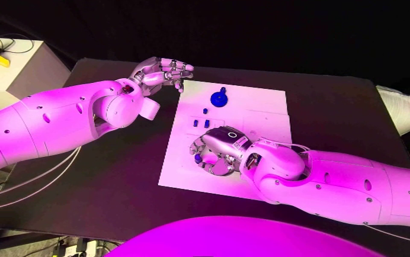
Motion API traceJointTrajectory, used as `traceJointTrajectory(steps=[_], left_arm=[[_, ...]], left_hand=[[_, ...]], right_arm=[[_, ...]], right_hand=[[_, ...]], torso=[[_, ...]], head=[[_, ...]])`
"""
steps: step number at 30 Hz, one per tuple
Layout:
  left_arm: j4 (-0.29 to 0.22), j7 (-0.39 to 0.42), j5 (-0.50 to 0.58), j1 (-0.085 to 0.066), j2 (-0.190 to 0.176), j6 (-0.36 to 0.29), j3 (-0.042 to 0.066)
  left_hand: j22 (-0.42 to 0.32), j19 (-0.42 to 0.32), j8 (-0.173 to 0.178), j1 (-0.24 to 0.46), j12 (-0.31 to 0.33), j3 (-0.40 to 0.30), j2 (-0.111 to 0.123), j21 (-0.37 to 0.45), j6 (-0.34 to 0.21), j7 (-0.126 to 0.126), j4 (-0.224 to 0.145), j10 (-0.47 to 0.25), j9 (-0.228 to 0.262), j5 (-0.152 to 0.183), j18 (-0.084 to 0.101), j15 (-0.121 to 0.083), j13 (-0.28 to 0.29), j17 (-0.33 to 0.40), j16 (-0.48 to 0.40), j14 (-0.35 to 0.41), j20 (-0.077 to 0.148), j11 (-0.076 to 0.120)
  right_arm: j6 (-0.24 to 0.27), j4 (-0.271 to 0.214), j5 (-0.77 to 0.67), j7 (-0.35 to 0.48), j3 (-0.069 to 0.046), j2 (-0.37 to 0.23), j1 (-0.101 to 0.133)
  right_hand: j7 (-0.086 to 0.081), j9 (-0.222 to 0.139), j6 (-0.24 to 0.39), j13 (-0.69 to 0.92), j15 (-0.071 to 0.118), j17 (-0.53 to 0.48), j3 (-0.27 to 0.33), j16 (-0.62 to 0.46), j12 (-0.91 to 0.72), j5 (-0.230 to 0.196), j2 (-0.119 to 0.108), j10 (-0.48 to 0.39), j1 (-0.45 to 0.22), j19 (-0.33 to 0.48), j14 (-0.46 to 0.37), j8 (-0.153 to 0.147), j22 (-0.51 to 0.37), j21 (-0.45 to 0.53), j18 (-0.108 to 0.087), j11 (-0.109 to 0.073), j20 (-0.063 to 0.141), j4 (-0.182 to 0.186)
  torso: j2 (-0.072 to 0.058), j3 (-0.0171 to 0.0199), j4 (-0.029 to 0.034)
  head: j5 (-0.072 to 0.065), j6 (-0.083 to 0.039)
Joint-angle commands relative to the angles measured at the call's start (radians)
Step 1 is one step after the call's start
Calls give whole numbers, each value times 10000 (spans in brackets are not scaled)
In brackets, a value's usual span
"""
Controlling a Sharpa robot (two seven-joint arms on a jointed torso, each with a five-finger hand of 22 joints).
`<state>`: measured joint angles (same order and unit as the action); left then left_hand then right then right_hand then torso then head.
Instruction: Assemble the parts on the task board
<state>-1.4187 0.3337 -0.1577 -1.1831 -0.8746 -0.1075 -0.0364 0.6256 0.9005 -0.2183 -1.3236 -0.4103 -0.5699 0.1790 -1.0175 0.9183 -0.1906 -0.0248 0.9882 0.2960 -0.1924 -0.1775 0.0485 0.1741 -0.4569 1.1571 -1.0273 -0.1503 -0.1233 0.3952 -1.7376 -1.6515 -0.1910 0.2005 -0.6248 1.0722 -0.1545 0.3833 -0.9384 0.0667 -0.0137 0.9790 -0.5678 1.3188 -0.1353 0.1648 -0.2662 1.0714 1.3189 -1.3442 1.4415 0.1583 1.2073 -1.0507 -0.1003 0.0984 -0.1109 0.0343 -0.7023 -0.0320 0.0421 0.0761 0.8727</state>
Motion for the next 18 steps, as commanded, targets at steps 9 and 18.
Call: traceJointTrajectory(steps=[9,18], left_arm=[[5,9,51,-4,20,175,9],[14,-4,51,-3,18,186,9]], left_hand=[[-11,62,-55,-12,-35,34,-54,13,-72,18,9,-84,-15,-12,-75,21,-10,14,-36,43,28,5],[-43,86,-82,-21,-70,60,-59,57,-85,21,33,-109,-23,-14,-75,21,-11,22,-37,50,29,5]], right_arm=[[416,9,228,316,2,-71,-8],[1077,-60,342,334,2,-231,-8]], right_hand=[[-69,-37,78,-1,-40,-264,169,-139,-60,277,7,-222,116,202,-167,-80,-243,383,-180,58,-48,-23],[-124,-232,407,31,-184,-1744,1381,-832,-384,523,240,-1296,484,922,-888,-439,-1255,2021,-448,197,-179,92]], torso=[[-2,15,1],[1,14,-2]], head=[[-61,-1],[-125,-1]])
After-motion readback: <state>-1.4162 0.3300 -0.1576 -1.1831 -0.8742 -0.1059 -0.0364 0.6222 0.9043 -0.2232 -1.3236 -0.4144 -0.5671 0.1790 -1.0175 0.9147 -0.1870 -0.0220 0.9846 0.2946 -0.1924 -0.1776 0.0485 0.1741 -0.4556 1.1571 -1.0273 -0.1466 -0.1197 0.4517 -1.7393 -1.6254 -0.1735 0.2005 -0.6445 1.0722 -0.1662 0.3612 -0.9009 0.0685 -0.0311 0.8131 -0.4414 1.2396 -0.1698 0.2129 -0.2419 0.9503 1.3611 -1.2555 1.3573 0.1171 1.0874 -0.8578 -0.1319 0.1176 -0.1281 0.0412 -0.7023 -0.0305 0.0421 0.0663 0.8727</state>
